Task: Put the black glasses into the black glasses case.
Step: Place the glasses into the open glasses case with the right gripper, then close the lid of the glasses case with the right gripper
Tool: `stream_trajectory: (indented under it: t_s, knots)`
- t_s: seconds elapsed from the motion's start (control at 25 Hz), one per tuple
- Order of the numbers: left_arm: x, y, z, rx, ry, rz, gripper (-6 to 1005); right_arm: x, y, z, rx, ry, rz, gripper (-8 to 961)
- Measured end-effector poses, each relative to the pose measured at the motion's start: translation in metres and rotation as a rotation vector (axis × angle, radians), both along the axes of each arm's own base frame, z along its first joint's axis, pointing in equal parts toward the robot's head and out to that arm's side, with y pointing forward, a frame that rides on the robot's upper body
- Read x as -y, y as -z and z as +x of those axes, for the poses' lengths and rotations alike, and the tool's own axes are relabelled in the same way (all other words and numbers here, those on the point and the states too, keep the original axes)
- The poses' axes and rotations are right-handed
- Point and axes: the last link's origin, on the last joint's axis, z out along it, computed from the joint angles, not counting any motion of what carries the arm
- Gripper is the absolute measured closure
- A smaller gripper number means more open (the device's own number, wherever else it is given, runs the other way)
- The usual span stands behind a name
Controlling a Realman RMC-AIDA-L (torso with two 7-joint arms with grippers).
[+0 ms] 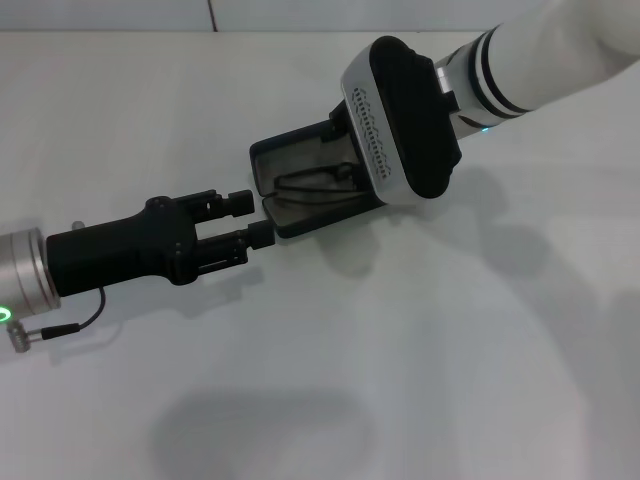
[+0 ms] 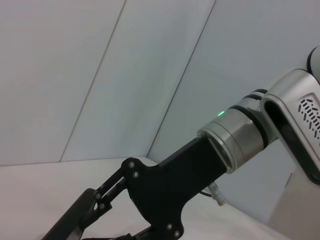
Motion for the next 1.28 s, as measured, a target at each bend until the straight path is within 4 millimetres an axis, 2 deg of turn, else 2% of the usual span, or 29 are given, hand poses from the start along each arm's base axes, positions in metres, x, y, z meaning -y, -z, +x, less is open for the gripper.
stream_trajectory:
  t_s: [0.12, 0.32, 0.56, 0.8, 1.04, 1.08, 1.16, 1.28]
  knots:
    - [0.000, 0.000, 0.000, -0.002, -0.001, 0.001, 359, 0.004, 0.000, -0.002, -0.004, -0.009, -0.018, 527]
    - [0.001, 0.000, -0.001, -0.006, -0.003, 0.002, 354, 0.017, -0.006, -0.005, -0.017, -0.013, -0.074, 527]
    - [0.001, 0.001, -0.002, -0.006, -0.005, 0.000, 348, 0.017, -0.036, -0.001, -0.103, 0.092, -0.112, 526]
    - [0.001, 0.001, -0.002, -0.011, -0.001, -0.007, 341, 0.018, -0.070, 0.012, -0.285, 0.250, -0.155, 517]
    - [0.001, -0.005, 0.002, 0.005, 0.016, -0.014, 335, 0.015, -0.131, 0.043, -0.673, 0.493, -0.184, 500]
    - [0.001, -0.006, 0.002, 0.009, 0.019, -0.015, 334, 0.015, -0.131, 0.043, -0.673, 0.493, -0.184, 497]
    - [0.001, -0.010, 0.004, 0.023, 0.031, -0.020, 332, 0.023, -0.160, 0.070, -0.883, 0.610, -0.232, 491]
    - [0.000, -0.013, 0.006, 0.031, 0.038, -0.030, 329, 0.036, -0.179, 0.101, -1.009, 0.701, -0.270, 482]
